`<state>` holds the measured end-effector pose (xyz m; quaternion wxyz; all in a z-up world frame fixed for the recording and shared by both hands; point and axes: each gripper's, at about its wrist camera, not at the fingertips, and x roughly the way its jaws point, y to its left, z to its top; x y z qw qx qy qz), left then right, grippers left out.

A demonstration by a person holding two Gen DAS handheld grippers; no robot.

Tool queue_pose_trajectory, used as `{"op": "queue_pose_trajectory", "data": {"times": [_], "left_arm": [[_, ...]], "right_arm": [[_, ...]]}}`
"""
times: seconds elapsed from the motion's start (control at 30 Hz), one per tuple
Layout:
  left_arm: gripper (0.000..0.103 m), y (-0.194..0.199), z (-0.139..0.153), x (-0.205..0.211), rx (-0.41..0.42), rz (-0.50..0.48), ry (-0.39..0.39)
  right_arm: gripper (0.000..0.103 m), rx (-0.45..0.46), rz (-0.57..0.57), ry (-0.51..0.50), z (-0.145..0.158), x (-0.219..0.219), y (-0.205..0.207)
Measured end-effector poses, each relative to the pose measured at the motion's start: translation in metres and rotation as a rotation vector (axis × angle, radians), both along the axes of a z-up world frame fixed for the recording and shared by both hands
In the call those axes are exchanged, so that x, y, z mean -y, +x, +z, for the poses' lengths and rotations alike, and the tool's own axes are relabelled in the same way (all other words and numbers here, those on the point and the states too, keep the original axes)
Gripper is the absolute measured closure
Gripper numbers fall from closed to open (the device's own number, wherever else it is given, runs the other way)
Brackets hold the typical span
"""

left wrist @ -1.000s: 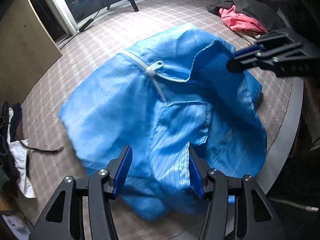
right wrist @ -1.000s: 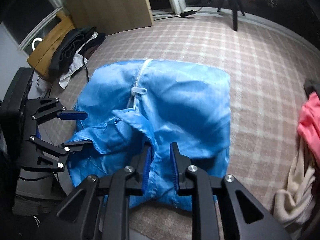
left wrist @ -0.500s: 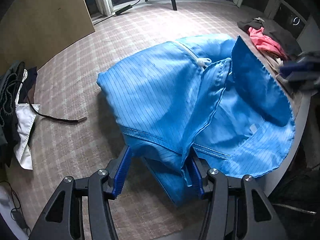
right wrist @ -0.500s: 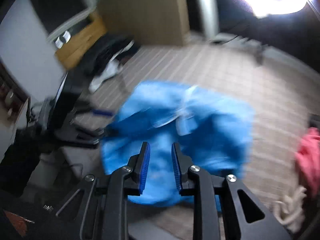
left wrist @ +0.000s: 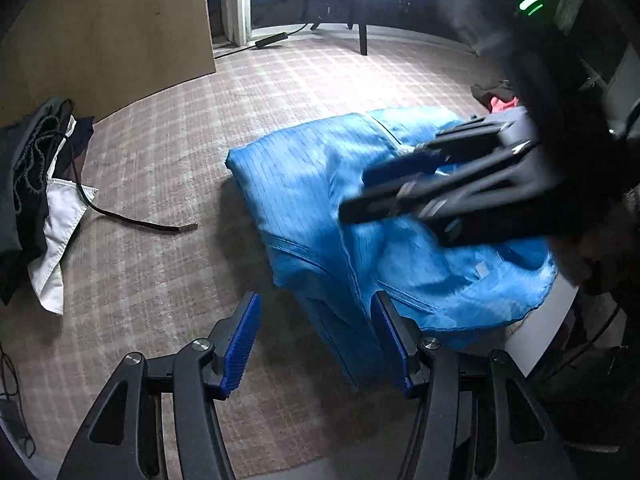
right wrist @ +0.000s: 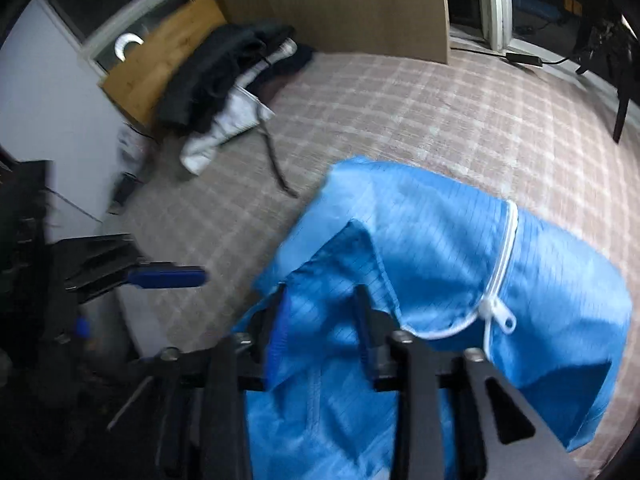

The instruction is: Fold clothes

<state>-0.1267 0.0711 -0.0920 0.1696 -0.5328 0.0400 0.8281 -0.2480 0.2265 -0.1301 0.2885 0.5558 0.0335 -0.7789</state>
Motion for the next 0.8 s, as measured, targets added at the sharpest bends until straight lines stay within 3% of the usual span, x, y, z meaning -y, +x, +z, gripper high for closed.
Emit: {"op": "queue_pose_trajectory", "data": {"times": [0.07,0.13,0.27,0.4,0.47,0.5,0.57,0.63,0.67,0.73,0.8], "left_arm": [[0.048,-0.003,0.002,0.005,-0.005,0.001,0.032],[0.048,-0.008,0.002,0.010,-0.008,0.001,0.060],[0.048,-0.017,-0.006,0.010,0.005,-0.008,0.033],[0.048,-0.014,-0.002,0.013,0.003,-0.025,0.078],[0.048,-0.011,0.002,0.010,-0.007,-0.035,0.086],[0.048,-0.009,0.005,0.007,-0.015,-0.043,0.095],[0.046,-0.007,0.009,-0.001,-0.027,-0.058,0.133],[0.045,-0.003,0.012,-0.016,-0.054,-0.084,0.171],[0.044,0.000,0.013,-0.023,-0.068,-0.107,0.184],[0.029,0.011,0.015,-0.043,-0.096,-0.175,0.191],[0.027,0.021,0.015,-0.058,-0.082,-0.228,0.170]], "right_arm": [[0.061,0.052,0.015,0.118,-0.022,0.005,-0.003],[0.061,0.063,-0.007,0.083,-0.017,-0.010,0.004],[0.061,0.062,-0.075,-0.032,0.006,-0.048,0.019],[0.058,-0.024,-0.247,-0.177,0.054,-0.121,0.043],[0.049,-0.114,-0.348,-0.220,0.073,-0.155,0.067],[0.039,-0.174,-0.398,-0.225,0.079,-0.169,0.083],[0.026,-0.306,-0.475,-0.165,0.086,-0.184,0.113],[0.025,-0.402,-0.512,-0.076,0.085,-0.191,0.134],[0.025,-0.411,-0.514,-0.045,0.084,-0.191,0.137],[0.025,-0.369,-0.514,0.007,0.076,-0.186,0.134],[0.025,-0.294,-0.500,0.004,0.071,-0.184,0.128]]}}
